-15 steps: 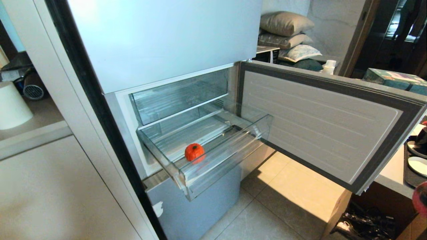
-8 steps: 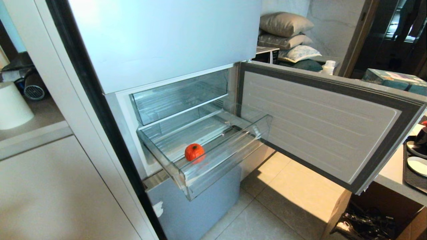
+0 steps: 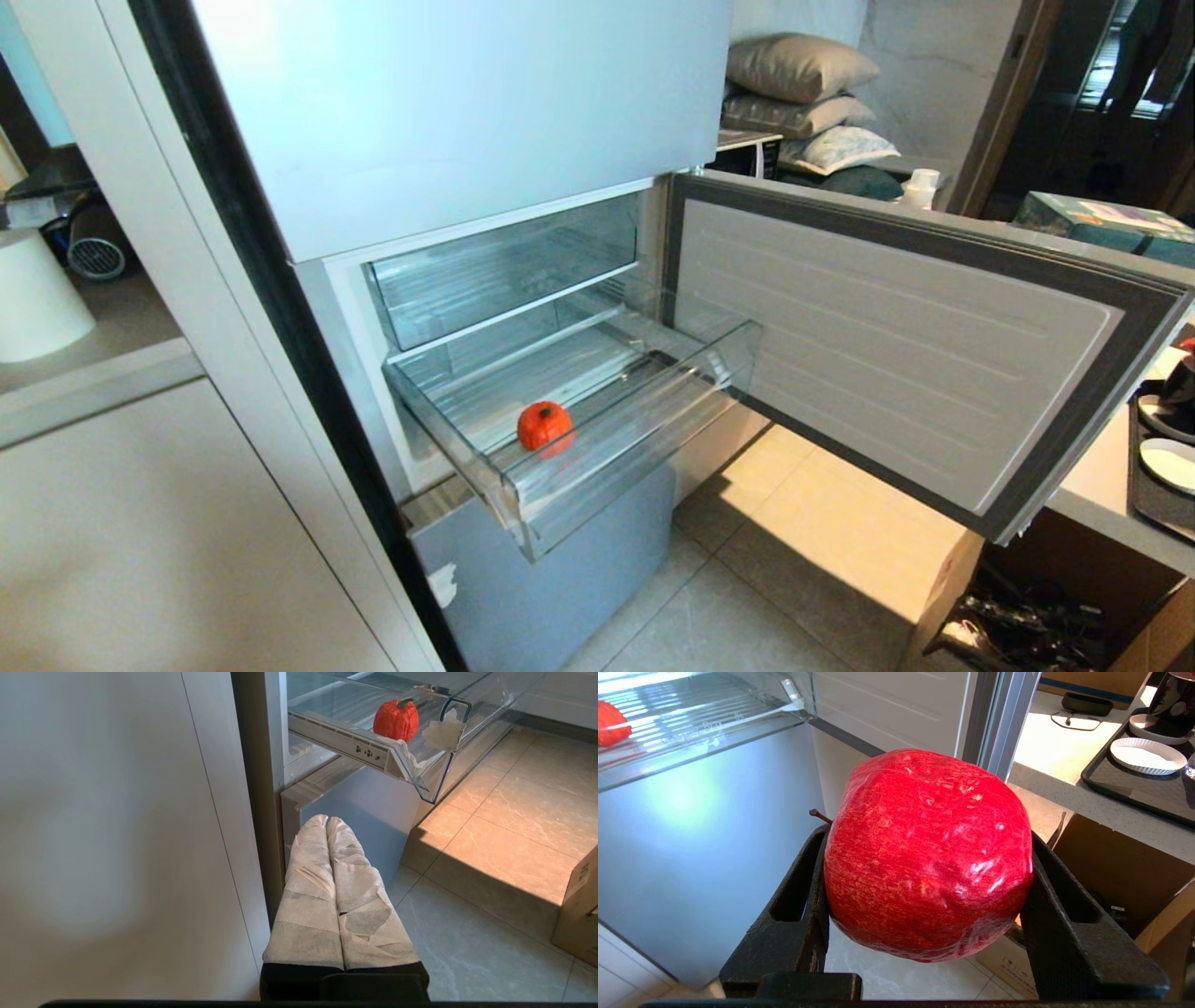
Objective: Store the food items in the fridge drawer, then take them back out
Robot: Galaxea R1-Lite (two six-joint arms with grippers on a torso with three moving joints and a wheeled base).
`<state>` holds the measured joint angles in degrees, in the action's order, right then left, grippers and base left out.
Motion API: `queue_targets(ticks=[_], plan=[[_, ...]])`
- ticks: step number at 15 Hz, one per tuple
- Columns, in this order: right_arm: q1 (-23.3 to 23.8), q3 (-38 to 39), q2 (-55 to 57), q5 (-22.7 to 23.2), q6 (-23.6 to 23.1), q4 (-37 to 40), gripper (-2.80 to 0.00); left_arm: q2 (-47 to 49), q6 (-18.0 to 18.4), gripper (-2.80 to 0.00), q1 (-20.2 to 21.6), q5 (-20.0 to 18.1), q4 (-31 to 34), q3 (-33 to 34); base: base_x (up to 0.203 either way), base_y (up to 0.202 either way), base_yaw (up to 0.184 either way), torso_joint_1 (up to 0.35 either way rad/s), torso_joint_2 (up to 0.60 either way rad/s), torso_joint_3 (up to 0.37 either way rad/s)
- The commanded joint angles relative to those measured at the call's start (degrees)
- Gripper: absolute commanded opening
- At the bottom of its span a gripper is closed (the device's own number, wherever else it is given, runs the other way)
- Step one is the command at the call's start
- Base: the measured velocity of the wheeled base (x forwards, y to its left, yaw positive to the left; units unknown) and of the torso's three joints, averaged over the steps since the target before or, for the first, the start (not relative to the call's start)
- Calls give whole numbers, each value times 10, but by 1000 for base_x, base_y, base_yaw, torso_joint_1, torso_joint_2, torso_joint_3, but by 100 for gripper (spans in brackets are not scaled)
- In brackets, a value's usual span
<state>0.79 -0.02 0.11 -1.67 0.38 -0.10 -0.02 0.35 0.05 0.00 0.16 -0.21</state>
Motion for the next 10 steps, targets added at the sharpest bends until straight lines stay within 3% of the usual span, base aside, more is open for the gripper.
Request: queue_targets(ticks=[1,3,10], plan=[[0,0,-1,0,1,2,-280,0,0,-280,0,-1,0,0,0,0,0,0,0,0],[0,0,-1,-1,2,2,-280,0,0,-280,0,0,0,0,4,-1,39,1,-1,1],[0,0,-1,-4,19,1,-280,0,0,-280,0,0,0,0,1,-8,172,2,1,3]])
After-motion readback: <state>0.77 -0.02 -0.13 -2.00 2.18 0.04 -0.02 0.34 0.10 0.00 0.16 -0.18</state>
